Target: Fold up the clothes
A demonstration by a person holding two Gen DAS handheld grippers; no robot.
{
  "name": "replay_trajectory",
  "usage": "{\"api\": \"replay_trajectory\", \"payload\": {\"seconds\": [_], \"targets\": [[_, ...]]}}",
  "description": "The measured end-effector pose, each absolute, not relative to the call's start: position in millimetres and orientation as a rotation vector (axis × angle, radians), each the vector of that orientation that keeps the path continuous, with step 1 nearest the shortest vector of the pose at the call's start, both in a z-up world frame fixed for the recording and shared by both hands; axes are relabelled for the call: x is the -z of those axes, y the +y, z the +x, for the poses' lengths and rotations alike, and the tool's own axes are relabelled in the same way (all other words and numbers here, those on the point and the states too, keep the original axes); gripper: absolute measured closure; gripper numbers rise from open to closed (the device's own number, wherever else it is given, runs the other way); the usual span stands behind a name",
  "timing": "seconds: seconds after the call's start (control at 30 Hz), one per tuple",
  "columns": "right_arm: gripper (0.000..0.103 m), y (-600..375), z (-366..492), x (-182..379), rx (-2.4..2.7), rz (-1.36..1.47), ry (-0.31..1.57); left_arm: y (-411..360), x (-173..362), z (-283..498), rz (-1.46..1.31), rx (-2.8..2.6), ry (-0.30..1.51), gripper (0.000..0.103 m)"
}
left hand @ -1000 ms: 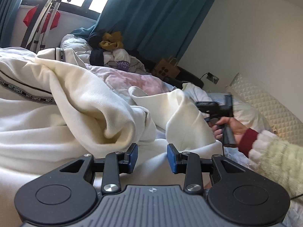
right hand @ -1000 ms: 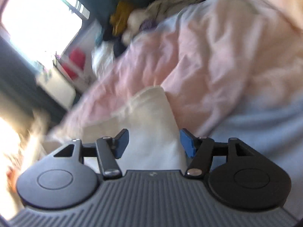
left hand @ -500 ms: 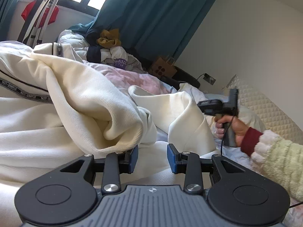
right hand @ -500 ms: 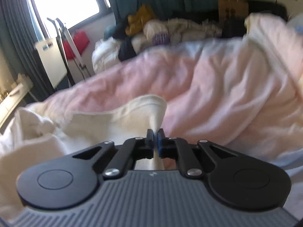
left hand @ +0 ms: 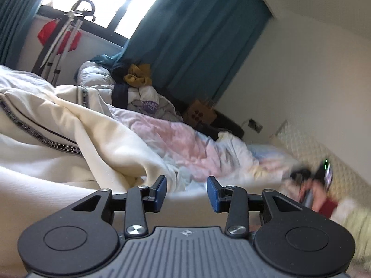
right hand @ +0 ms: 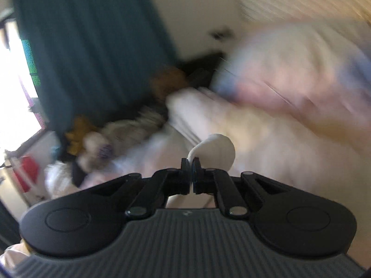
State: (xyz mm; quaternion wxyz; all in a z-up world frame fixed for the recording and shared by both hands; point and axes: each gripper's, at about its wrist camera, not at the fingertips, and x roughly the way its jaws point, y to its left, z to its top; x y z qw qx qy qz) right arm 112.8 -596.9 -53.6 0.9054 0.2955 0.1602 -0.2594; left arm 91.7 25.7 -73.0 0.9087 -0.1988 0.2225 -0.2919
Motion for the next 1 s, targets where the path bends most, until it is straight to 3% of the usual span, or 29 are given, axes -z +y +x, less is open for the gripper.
{"api": "replay_trajectory", "payload": {"seconds": [0.17,0.47,0.5,0.57,0.63,0.87,1.0], "targets": [[0.095,-599,68,130,0.676,0.816,0.490,56,66,101,-0.523,0.504,0.469,0.056],[0.089,-551,42,117,0.684,0.940,0.579,128,63,111,-0.715,0.260,0.630,0.046],[0.086,-542,40,110,0.666,0.935,0.578,138,63,109,-0.726,0.231,0.647,0.044],[0.061,-524,35,96,0.635,0.928,0.576,156,64,101,-0.755,0.170,0.670,0.044],[0.054,-502,31,87,0.604,0.951,0.569,175,64,92,-0.785,0.110,0.693,0.042],[0.054,-426,34,80,0.502,1.084,0.568,239,64,43,-0.982,-0.011,0.691,0.039],[0.054,-396,36,79,0.495,1.089,0.552,260,74,32,-1.032,-0.046,0.738,0.028]]}}
